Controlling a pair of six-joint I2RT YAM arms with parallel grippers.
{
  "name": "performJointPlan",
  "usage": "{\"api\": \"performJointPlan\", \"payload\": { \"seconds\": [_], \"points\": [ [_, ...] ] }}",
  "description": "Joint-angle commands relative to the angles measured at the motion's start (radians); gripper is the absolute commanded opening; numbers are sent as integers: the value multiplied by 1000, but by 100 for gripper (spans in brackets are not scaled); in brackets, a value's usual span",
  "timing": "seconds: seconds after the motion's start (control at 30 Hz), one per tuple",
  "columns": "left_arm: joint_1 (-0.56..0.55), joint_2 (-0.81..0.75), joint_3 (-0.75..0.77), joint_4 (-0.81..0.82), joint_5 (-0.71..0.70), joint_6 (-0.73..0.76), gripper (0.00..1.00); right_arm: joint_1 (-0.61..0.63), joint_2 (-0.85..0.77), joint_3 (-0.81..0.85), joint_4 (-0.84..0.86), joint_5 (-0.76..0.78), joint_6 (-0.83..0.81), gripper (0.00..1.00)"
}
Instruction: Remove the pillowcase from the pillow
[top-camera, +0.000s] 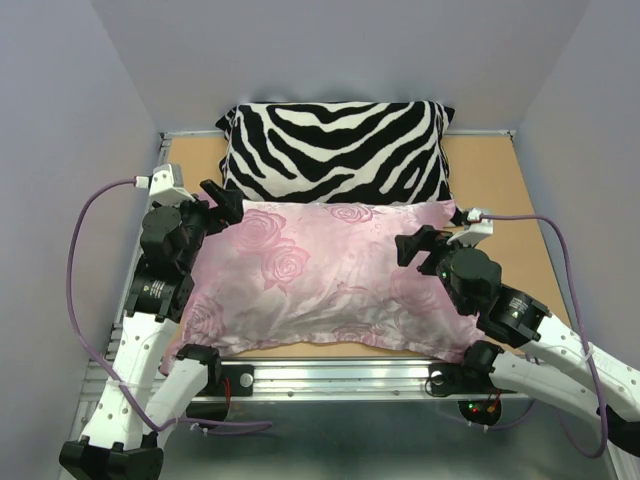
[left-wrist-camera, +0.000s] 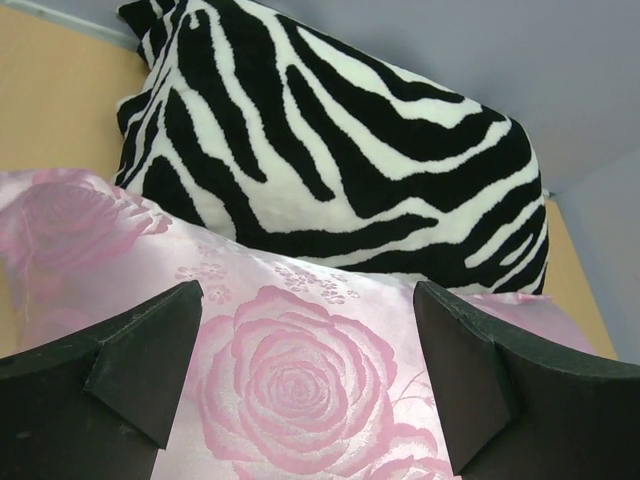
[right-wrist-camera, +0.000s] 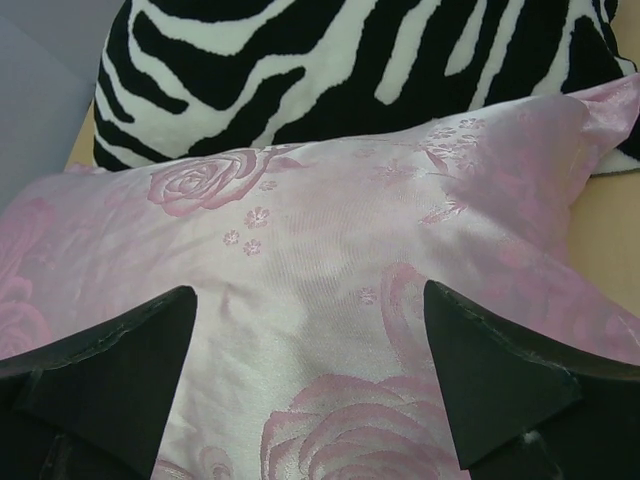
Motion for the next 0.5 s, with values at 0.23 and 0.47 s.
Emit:
{"api": "performJointPlan", "payload": {
  "seconds": [0.23, 0.47],
  "points": [
    [2, -10, 80, -228, -223, -49, 99, 0, 50, 159, -213, 29, 66, 100],
    [2, -97, -18, -314, -190, -149, 99, 1, 125, 80, -309, -32, 254, 100]
  ]
}}
